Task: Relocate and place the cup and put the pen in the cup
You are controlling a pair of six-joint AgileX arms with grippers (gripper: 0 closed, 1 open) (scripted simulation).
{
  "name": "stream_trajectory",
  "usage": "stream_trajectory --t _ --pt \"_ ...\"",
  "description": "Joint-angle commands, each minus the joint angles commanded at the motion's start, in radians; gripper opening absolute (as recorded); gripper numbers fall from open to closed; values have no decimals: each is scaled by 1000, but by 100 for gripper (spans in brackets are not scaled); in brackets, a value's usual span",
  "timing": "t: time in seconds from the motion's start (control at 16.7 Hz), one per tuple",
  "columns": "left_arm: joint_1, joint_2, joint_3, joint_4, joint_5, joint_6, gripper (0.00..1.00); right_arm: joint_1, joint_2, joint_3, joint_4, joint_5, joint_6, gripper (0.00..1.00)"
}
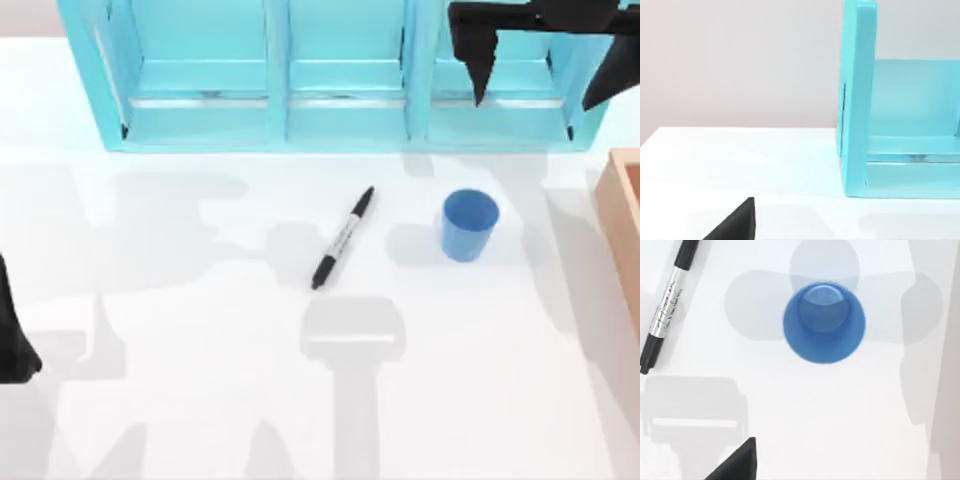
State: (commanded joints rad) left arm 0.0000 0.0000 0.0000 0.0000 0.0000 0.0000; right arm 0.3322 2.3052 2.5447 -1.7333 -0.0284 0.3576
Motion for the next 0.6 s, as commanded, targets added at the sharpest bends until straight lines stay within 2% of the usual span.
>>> stream_trajectory --t 0.3,0.6 --pt "0 0 0 0 0 0 100 12 0 -28 39 -4 37 100" --pt "0 0 0 0 0 0 100 89 24 -177 249 -29 298 100"
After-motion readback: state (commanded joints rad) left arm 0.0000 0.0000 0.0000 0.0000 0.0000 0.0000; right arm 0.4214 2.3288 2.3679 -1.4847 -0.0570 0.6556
